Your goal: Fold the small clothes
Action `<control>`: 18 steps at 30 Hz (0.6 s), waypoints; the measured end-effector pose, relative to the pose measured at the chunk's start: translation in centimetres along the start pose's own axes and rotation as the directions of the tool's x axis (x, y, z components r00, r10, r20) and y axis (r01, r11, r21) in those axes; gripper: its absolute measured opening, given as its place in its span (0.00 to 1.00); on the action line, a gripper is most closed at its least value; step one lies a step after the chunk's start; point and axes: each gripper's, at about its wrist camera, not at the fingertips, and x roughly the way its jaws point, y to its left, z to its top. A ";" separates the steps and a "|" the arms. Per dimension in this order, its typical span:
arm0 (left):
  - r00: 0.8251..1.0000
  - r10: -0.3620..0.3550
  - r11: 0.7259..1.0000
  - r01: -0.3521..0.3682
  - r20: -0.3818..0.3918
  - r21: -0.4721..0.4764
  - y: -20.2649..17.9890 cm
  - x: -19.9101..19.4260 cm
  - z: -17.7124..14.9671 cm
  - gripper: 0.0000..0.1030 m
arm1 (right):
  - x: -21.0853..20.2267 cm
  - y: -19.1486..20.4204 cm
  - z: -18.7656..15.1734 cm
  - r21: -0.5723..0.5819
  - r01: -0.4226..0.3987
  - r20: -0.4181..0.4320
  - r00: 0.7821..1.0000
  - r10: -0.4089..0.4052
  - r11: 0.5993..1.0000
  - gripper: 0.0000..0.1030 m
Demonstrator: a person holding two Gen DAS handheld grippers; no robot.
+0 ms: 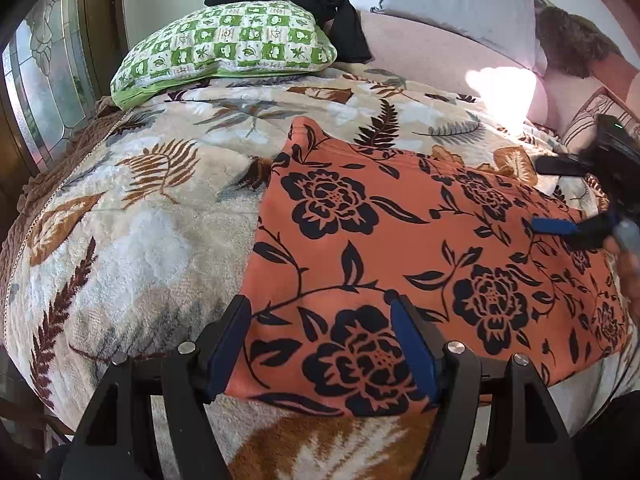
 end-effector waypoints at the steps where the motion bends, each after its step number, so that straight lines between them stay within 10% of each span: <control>1: 1.000 0.002 1.000 -0.002 -0.003 -0.001 0.1 0.2 0.1 0.71 | 1.2 -0.5 1.2 0.019 0.012 -0.009 1.000 -0.012 1.000 0.85; 9: 1.000 -0.007 1.000 0.007 -0.003 -0.016 0.4 0.7 0.2 0.71 | -0.3 -3.1 6.0 0.145 0.042 0.161 0.985 -0.066 0.988 0.85; 18: 0.998 -0.040 0.998 0.042 0.047 -0.054 0.0 -3.1 -0.2 0.71 | -10.0 -1.4 -7.4 0.097 0.046 0.294 0.953 -0.073 0.994 0.85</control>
